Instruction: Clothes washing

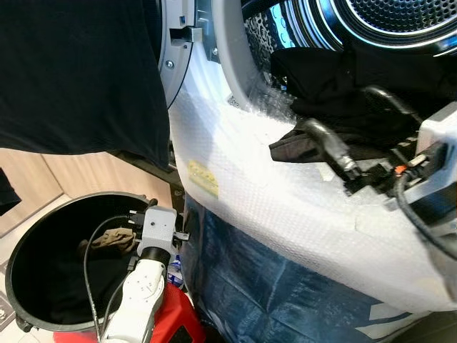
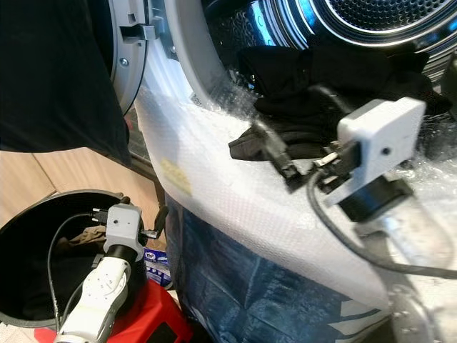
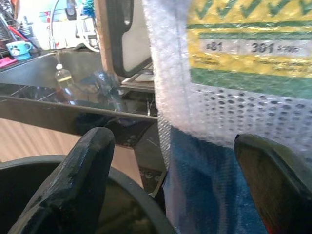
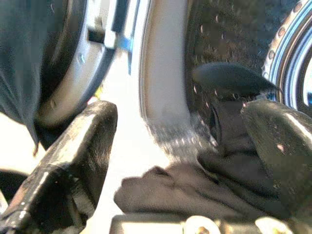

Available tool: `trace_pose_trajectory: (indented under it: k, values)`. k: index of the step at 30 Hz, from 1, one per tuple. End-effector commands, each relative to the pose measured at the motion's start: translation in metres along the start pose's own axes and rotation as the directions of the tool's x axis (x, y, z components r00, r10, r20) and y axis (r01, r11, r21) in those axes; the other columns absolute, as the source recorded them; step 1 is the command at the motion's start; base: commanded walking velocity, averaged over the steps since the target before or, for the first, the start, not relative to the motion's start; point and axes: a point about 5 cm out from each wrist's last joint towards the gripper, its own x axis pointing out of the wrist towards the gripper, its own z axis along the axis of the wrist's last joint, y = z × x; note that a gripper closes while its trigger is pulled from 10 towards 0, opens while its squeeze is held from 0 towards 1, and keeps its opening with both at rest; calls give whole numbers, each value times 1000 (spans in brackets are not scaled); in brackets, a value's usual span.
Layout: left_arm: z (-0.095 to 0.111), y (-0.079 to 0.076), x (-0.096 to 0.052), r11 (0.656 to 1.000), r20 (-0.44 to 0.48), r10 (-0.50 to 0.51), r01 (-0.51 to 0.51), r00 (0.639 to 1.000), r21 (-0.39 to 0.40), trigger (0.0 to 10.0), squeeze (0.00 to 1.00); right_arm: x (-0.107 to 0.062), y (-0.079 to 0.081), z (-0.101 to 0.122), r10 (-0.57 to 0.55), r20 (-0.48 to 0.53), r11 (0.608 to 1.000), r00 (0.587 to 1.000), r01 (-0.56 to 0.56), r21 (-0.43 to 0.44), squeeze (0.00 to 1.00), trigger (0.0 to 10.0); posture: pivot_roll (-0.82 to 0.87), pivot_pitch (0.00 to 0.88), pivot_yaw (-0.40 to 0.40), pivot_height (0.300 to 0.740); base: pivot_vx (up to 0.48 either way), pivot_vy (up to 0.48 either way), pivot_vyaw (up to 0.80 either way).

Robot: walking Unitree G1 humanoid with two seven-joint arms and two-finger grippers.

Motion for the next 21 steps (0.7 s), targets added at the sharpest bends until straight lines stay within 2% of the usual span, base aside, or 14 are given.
trace_pose_trajectory:
  k: [1, 3, 4, 6, 9, 11, 13, 15, 17, 19, 21]
  values:
    - [0, 1, 1, 1000, -2, 1, -1, 1000, -1, 10000, 0, -1, -3, 5, -3, 36, 1000, 999, 3, 6, 0, 10000, -32, 98, -63, 740, 0, 0, 0]
    - [-1, 2, 0, 1000, -5, 2, -2, 1000, 0, 10000, 0, -1, -7, 2, -43, 36, 999, 998, 44, -23, 0, 10000, -36, 99, -63, 740, 0, 0, 0]
    - [-2, 1, -1, 1000, -6, 1, -1, 1000, 1, 10000, 0, -1, -15, -6, -122, -4, 987, 992, 121, -102, 0, 10000, -35, 98, -62, 740, 0, 0, 0]
    - [-2, 0, 0, 1000, -7, -1, 1, 1000, -1, 10000, 0, 0, -25, -14, -227, -7, 956, 974, 222, -194, 0, 10000, -35, 98, -62, 740, 0, 0, 0]
    - [0, -2, 1, 1000, -3, -6, 6, 1000, -3, 10000, 0, 1, -30, -17, -269, 13, 931, 963, 264, -252, 0, 10000, -35, 98, -62, 740, 0, 0, 0]
    - [0, -2, 1, 1000, -2, -6, 6, 1000, -3, 10000, 0, 2, -30, -19, -263, 11, 933, 965, 257, -250, 0, 10000, -35, 98, -62, 740, 0, 0, 0]
    - [0, 1, 2, 1000, 1, -4, 4, 1000, 3, 10000, 0, 3, -25, -26, -231, -3, 949, 973, 225, -219, 0, 10000, -22, 96, -59, 740, 0, 0, 0]
    - [1, 3, 2, 1000, 3, 3, -3, 1000, 5, 10000, 0, 3, -18, -30, -193, 7, 971, 981, 192, -139, 0, 10000, -22, 96, -59, 740, 0, 0, 0]
    - [1, 4, 1, 1000, 3, 5, -5, 1000, 6, 10000, 0, 1, -15, -27, -164, 36, 983, 986, 166, -79, 0, 10000, -22, 96, -59, 740, 0, 0, 0]
    - [0, 5, -1, 1000, 2, 6, -6, 1000, 9, 10000, 0, -2, -10, -20, -119, 86, 993, 989, 117, 29, 0, 10000, -12, 94, -59, 740, 0, 0, 0]
    - [0, 5, -1, 1000, 0, 6, -6, 1000, 10, 10000, 0, -4, -13, -17, -144, 113, 989, 983, 139, 50, 0, 10000, -11, 92, -58, 740, 0, 0, 0]
